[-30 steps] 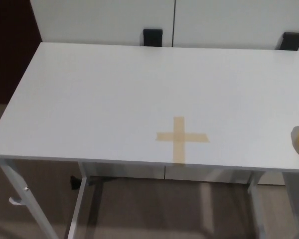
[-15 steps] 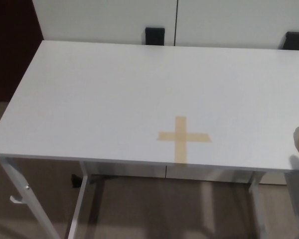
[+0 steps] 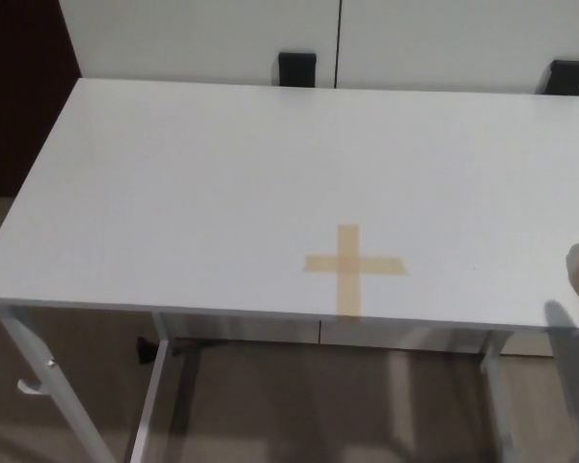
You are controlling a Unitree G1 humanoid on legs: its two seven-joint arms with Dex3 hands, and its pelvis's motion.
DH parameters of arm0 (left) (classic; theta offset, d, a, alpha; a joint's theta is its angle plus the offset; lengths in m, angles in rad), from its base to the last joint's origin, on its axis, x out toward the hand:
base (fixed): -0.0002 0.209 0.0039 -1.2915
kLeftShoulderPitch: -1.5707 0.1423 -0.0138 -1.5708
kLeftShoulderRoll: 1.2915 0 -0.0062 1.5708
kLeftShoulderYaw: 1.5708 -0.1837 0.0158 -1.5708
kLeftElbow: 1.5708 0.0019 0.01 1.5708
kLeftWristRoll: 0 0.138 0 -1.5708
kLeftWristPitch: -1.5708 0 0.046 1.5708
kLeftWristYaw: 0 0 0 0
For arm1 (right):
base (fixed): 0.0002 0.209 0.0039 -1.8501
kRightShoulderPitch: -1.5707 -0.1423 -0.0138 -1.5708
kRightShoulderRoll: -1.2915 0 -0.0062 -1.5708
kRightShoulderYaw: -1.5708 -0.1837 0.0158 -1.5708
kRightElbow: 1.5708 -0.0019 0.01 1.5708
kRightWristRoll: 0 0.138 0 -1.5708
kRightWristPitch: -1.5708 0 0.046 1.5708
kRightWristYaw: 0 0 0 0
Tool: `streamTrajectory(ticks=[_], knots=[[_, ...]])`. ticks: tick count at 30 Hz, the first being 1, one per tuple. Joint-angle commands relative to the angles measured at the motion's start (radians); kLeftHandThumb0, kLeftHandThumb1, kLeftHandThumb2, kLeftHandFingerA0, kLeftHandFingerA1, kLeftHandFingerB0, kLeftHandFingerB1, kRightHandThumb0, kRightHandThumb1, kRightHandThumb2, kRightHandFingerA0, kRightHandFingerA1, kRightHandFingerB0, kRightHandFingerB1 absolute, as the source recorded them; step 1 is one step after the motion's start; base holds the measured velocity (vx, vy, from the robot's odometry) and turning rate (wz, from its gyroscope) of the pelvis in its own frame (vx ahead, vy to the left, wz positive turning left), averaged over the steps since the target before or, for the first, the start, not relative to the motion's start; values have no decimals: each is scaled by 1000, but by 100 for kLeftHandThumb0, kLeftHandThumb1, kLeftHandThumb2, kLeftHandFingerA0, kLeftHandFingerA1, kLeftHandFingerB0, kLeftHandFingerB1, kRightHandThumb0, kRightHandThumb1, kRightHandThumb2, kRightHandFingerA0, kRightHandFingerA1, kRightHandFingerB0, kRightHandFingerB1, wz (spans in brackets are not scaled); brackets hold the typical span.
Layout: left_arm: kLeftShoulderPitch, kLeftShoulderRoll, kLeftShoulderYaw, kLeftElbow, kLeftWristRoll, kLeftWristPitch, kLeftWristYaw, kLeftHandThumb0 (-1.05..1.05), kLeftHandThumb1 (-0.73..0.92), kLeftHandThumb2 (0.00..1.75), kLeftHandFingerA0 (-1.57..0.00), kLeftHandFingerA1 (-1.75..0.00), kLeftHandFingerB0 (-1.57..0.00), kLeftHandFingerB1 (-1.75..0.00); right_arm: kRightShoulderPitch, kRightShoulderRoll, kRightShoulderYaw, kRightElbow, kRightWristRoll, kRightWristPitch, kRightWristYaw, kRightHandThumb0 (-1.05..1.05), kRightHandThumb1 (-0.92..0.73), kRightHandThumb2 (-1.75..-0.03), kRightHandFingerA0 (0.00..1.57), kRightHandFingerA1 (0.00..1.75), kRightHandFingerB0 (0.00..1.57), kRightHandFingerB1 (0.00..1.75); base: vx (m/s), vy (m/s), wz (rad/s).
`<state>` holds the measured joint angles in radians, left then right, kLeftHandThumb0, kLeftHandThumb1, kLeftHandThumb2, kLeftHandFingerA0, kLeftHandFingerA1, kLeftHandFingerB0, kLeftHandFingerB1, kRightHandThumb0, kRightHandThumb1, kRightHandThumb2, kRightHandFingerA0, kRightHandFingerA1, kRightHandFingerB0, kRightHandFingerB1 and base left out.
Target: The robot uses its right hand to push the yellow duck toy to the center of the white desk.
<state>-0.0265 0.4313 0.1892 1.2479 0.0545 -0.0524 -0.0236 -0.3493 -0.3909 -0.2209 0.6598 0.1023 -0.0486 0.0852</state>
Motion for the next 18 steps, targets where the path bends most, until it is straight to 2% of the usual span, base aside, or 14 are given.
streamTrajectory(ticks=[1,3,4,7,8,12,13,14,15,16,18], knots=[[0,7,-4,0,-3,-23,5,62,-39,175,-134,-100,-131,-96,-19,24,15,30,-30,33,-42,-75,-78,-118,3,46,1,32,0,0,0],[-2,8,-5,-1,-2,-24,5,62,-39,175,-134,-100,-131,-96,-21,25,14,31,-30,34,-44,-75,-78,-118,3,46,1,32,0,0,0],[-4,9,-6,1,-2,-21,4,58,-30,167,-125,-105,-126,-100,-23,30,17,35,-32,32,-46,-83,-83,-119,11,48,3,30,0,0,0],[-7,8,-5,-2,-5,-15,4,55,-30,172,-123,-107,-125,-102,-28,45,22,46,-40,30,-55,-88,-84,-121,10,48,0,29,0,0,0],[-8,6,-3,-2,-7,-11,4,58,-23,172,-118,-109,-121,-105,-27,50,25,45,-43,27,-58,-79,-79,-119,12,50,0,36,0,0,0],[-9,4,-5,2,-5,-4,8,56,-28,174,-123,-109,-121,-102,-16,63,33,37,-50,25,-64,-74,-75,-117,10,50,0,38,0,0,0],[-10,5,-12,3,2,-3,7,51,-30,171,-129,-103,-123,-101,-15,71,38,39,-53,18,-67,-84,-91,-79,13,39,8,29,0,0,0],[-11,5,-17,4,6,-2,6,51,-30,171,-129,-103,-123,-101,-15,76,41,40,-55,12,-69,-84,-91,-79,13,39,8,29,0,0,0],[-12,6,-22,5,11,-7,3,62,-33,170,-127,-104,-133,-105,-19,83,45,47,-57,5,-69,-73,-76,-117,10,50,0,38,0,0,0],[-11,5,-26,4,13,-13,0,62,-32,172,-124,-105,-131,-106,-27,89,51,57,-60,-1,-68,-79,-81,-119,12,50,0,34,0,0,0],[-11,5,-28,2,12,-15,0,62,-32,172,-124,-105,-131,-106,-32,91,54,62,-62,-2,-68,-79,-81,-119,12,50,0,34,0,0,0]])
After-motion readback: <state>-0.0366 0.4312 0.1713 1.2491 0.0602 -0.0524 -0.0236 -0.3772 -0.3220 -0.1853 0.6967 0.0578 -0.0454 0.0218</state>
